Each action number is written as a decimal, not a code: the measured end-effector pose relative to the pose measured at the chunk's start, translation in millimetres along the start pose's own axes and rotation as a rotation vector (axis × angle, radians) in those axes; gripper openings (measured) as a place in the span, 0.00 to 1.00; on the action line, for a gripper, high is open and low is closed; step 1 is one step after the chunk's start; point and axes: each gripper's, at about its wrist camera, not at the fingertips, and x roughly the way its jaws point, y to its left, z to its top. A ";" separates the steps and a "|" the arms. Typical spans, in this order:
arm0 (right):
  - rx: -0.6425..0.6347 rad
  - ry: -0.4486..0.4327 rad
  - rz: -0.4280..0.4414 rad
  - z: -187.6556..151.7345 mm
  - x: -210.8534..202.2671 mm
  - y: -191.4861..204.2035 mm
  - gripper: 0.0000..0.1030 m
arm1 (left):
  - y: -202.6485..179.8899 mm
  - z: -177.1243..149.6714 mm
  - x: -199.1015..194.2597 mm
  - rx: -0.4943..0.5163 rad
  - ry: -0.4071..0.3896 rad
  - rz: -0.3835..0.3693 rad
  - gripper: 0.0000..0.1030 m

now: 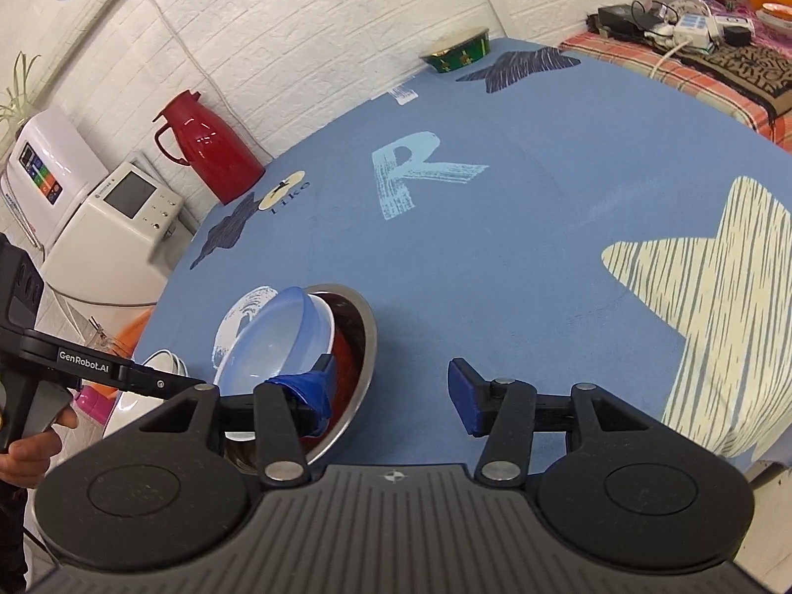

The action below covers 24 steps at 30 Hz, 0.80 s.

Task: Organize plates and bowls
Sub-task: 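Carry the blue bowl with the right tool and lower it into the red bowl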

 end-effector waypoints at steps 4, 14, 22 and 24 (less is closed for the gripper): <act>-0.010 0.030 -0.004 -0.7 4.5 0.3 0.34 | -4.1 1.0 8.0 0.016 0.000 0.022 0.62; -0.197 0.126 -0.083 12.4 31.4 20.4 0.36 | -3.6 4.1 10.7 0.029 -0.018 0.035 0.63; -0.197 0.138 -0.129 12.2 47.7 21.0 0.40 | -6.4 5.9 24.4 0.085 -0.044 0.061 0.64; -0.129 0.146 -0.121 12.3 49.7 14.5 0.42 | -6.4 4.1 23.8 0.092 -0.053 0.057 0.64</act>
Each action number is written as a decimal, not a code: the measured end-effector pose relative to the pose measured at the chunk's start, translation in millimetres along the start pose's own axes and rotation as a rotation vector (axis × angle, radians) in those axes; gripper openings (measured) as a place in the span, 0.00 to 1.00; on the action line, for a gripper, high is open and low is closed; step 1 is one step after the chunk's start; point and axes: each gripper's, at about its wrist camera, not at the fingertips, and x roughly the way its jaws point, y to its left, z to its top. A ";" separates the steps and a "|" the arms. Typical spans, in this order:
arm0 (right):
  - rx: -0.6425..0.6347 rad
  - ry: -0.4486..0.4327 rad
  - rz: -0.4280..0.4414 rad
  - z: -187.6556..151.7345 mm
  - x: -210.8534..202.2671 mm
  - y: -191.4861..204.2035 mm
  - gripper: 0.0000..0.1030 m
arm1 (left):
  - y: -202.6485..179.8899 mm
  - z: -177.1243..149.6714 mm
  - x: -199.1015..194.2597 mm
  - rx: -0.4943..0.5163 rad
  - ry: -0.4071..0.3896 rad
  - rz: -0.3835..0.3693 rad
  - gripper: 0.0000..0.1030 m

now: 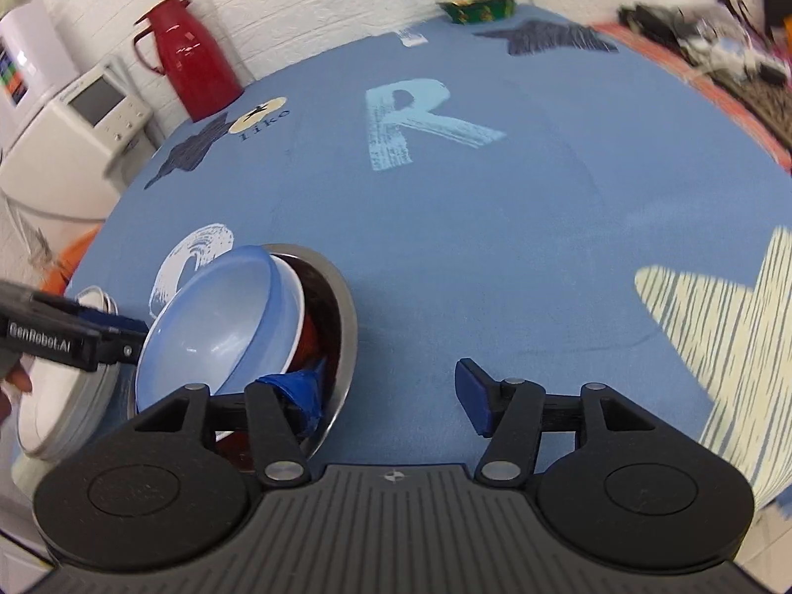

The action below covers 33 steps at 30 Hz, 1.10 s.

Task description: Organize plates and bowls

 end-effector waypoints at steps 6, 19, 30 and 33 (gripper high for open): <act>0.030 -0.030 -0.006 -4.4 -2.5 2.0 0.42 | -2.5 -5.8 -1.6 0.018 -0.034 0.008 0.64; 0.065 -0.079 0.053 -10.1 -4.6 10.2 0.10 | -5.4 -10.4 -4.5 -0.091 -0.011 -0.159 0.00; 0.260 0.032 0.076 -3.4 6.2 10.8 0.04 | -0.1 -4.2 -6.5 -0.231 -0.031 -0.117 0.00; 0.244 0.038 0.075 3.3 8.9 16.1 0.03 | 0.3 1.0 -12.9 -0.224 -0.052 -0.099 0.00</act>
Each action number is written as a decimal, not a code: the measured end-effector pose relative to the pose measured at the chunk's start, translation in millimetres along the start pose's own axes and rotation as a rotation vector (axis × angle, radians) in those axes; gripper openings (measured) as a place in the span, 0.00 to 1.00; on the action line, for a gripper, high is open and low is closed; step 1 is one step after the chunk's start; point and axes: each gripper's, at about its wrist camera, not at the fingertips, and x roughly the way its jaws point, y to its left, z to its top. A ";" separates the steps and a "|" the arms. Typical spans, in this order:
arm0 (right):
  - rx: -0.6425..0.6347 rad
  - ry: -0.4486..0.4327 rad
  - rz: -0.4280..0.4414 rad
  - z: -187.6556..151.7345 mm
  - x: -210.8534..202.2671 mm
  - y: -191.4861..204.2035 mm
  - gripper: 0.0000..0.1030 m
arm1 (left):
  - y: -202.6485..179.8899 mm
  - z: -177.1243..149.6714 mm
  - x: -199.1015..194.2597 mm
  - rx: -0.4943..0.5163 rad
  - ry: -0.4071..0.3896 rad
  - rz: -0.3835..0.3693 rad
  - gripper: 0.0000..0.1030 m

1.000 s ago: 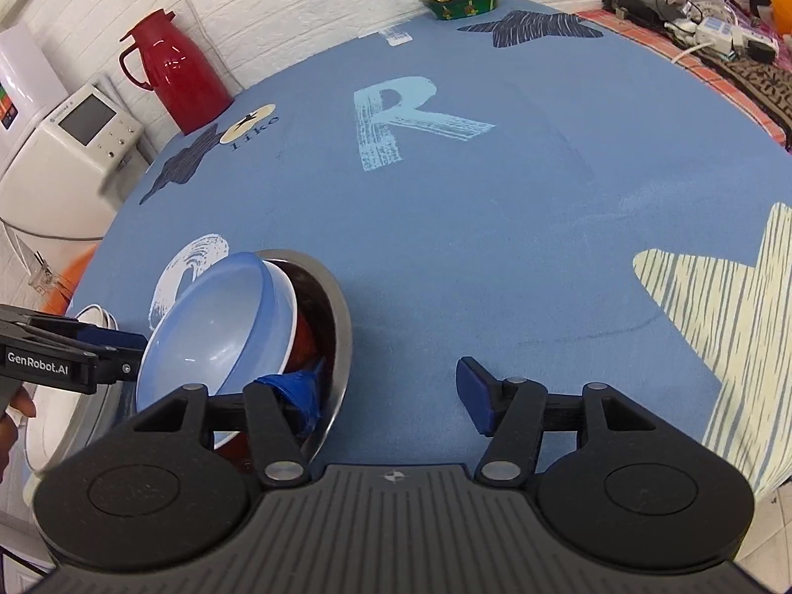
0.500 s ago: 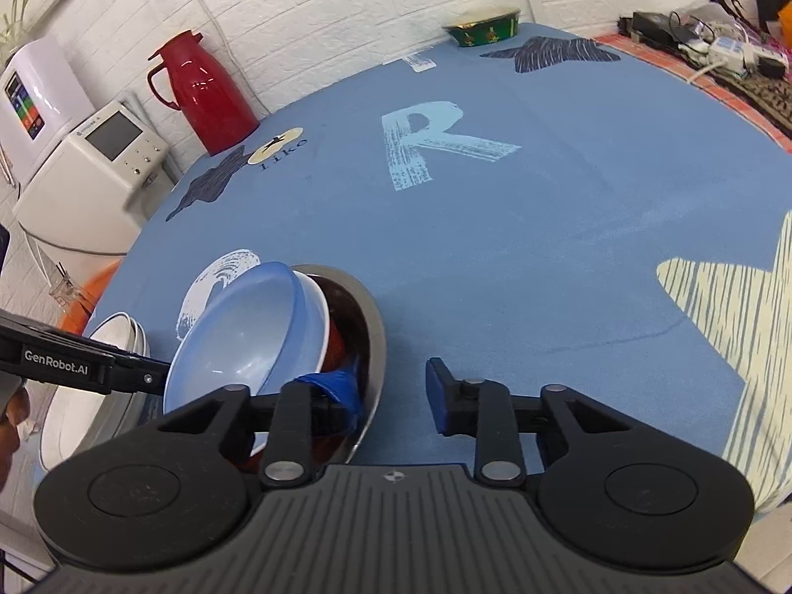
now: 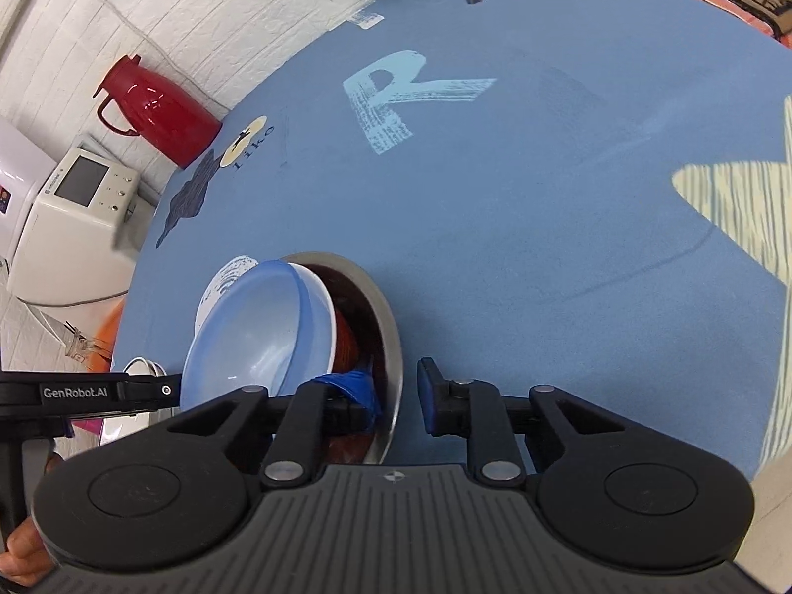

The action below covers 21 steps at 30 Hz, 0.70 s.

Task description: Organize plates and bowls

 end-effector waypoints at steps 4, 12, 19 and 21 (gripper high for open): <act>-0.019 0.005 0.014 12.3 -2.1 12.6 0.02 | 5.9 10.9 -14.9 -0.013 -0.027 -0.014 0.00; -0.139 0.011 0.045 29.3 4.7 61.1 0.02 | 38.5 18.7 -46.9 -0.086 -0.091 0.002 0.00; -0.271 0.003 0.066 36.0 4.9 120.3 0.02 | 75.4 14.0 -87.6 -0.169 -0.159 0.014 0.00; -0.304 0.005 0.090 34.3 5.0 137.2 0.02 | 85.4 9.9 -106.4 -0.180 -0.187 0.036 0.00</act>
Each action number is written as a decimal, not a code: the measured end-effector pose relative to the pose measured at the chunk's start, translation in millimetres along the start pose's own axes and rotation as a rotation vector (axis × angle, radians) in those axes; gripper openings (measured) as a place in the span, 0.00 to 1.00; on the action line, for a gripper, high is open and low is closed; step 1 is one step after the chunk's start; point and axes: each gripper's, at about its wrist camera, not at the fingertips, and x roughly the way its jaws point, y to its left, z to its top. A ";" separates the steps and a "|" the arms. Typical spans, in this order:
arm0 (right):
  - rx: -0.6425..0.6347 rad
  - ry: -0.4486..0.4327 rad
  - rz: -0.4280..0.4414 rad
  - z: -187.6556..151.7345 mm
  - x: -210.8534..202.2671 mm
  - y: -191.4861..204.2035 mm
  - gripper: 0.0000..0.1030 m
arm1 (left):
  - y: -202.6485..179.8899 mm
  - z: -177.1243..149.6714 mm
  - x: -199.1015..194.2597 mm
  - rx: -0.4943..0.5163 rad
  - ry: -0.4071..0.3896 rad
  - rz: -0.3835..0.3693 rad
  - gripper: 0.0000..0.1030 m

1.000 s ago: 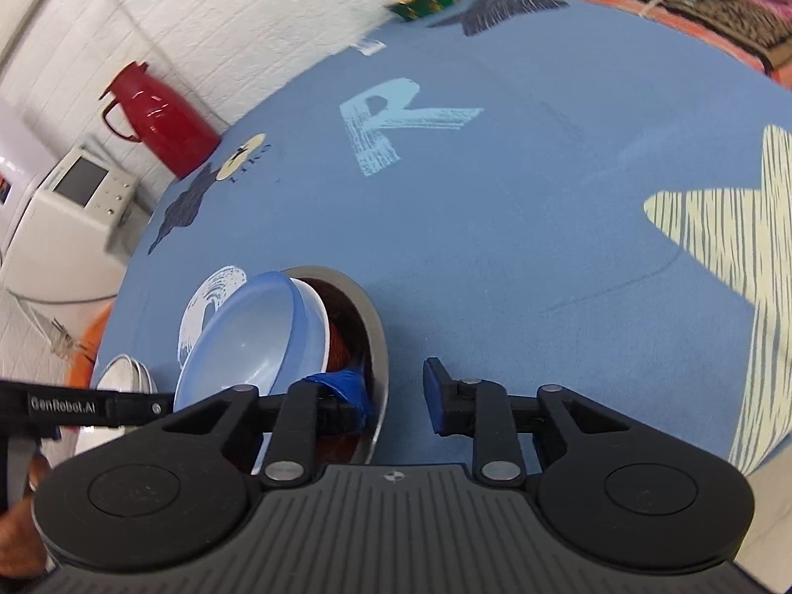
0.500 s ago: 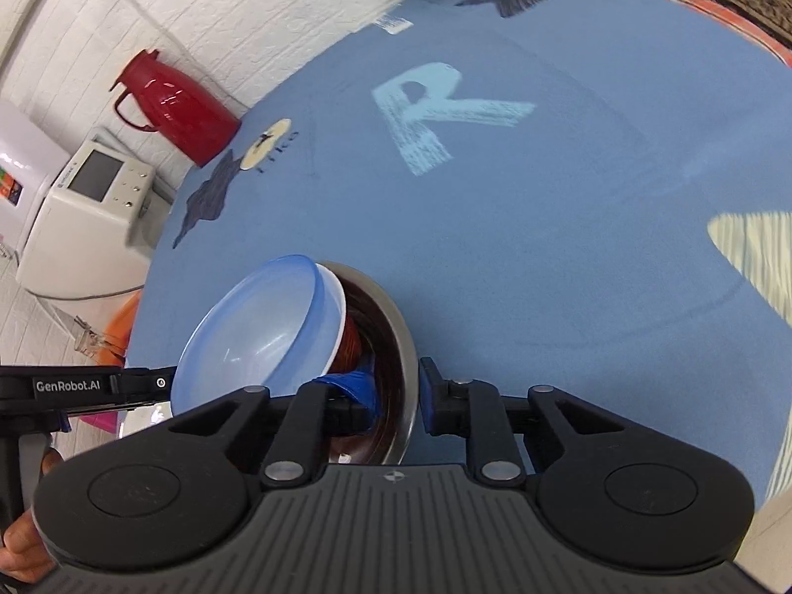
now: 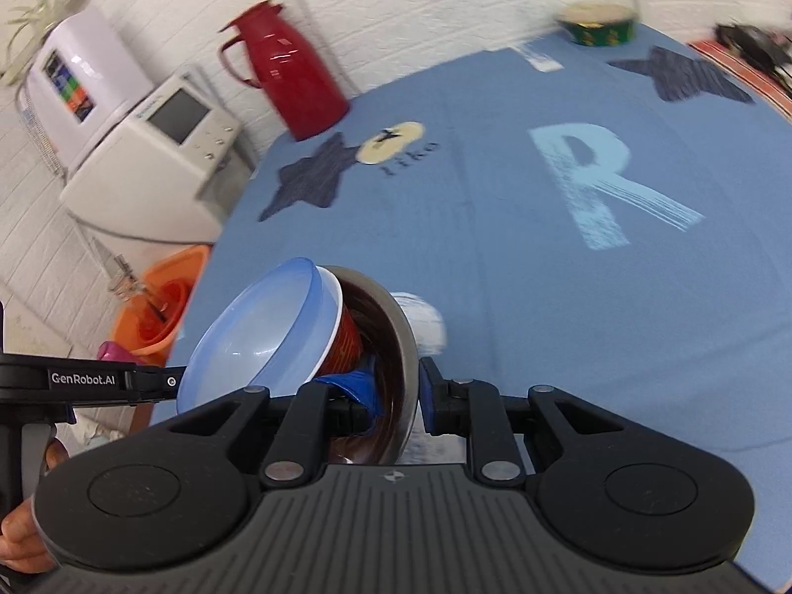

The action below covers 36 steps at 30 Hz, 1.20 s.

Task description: Organize plates and bowls

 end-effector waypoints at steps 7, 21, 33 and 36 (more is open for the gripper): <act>-0.074 0.087 0.078 -13.5 29.4 49.3 0.02 | 48.6 -18.5 -37.7 -0.061 -0.020 0.101 0.00; -0.122 0.165 0.046 -51.8 57.9 67.0 0.00 | 95.9 -61.7 -24.9 -0.104 0.006 0.128 0.00; -0.021 0.050 0.093 -51.8 39.1 51.3 0.08 | 90.2 -74.8 -47.7 -0.055 -0.214 0.307 0.58; 0.011 -0.025 0.088 -55.6 24.3 45.6 0.10 | 92.4 -77.6 -64.6 -0.094 -0.282 0.297 0.59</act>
